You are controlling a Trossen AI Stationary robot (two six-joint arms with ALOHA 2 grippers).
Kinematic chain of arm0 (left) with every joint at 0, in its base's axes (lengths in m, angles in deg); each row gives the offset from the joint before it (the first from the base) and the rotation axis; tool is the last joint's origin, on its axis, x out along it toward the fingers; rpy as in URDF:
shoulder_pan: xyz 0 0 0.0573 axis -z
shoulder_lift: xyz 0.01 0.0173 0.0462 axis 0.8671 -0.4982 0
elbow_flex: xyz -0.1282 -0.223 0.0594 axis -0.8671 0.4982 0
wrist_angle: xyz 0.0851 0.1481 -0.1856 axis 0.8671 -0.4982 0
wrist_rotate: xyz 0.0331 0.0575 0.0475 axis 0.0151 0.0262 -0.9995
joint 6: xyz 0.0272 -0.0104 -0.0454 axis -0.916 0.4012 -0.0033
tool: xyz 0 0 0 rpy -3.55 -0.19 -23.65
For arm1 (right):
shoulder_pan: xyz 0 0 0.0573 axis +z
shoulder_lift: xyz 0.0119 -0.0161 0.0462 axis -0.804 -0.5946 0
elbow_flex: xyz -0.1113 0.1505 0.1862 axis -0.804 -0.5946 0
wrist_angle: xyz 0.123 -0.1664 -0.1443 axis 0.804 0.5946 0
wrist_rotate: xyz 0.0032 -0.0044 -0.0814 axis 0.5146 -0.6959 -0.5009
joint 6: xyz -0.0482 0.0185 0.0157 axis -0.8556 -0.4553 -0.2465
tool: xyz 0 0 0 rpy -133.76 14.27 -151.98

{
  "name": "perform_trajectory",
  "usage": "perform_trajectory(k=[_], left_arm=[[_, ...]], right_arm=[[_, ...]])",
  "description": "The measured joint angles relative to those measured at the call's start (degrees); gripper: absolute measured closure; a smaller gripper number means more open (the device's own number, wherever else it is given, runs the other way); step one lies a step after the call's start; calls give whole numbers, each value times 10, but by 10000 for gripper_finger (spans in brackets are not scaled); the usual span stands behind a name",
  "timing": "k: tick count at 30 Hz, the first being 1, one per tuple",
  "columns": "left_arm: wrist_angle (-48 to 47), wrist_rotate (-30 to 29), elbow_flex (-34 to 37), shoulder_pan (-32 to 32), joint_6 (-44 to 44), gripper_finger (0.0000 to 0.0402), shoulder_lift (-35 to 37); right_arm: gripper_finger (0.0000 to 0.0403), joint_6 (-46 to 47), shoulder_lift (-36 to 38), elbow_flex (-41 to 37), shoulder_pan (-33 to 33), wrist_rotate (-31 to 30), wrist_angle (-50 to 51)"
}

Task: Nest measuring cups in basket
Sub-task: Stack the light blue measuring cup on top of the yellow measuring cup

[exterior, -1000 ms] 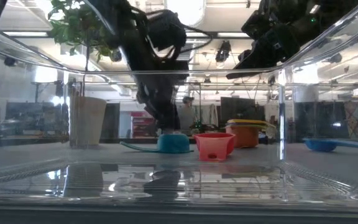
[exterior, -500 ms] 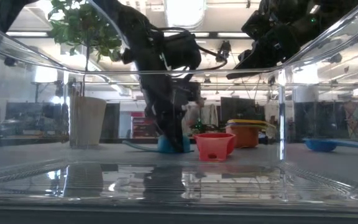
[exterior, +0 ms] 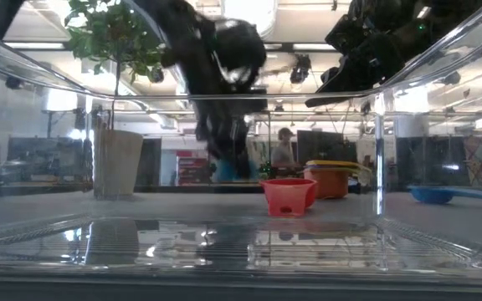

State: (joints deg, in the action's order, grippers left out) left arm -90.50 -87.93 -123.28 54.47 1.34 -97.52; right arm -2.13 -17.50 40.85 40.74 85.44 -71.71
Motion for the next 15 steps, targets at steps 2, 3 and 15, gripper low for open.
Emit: perform_trajectory(k=[2,3,15], left_arm=[[9,-8,3,1,0,133,26],[16,-9,6,2,0,133,42],[318,-2,139,12,-7,133,225]], right_arm=[[245,-1,0,0,0,0,0],[245,-1,0,0,0,0,0],[244,51,-4,-77,-20,100,-264]])
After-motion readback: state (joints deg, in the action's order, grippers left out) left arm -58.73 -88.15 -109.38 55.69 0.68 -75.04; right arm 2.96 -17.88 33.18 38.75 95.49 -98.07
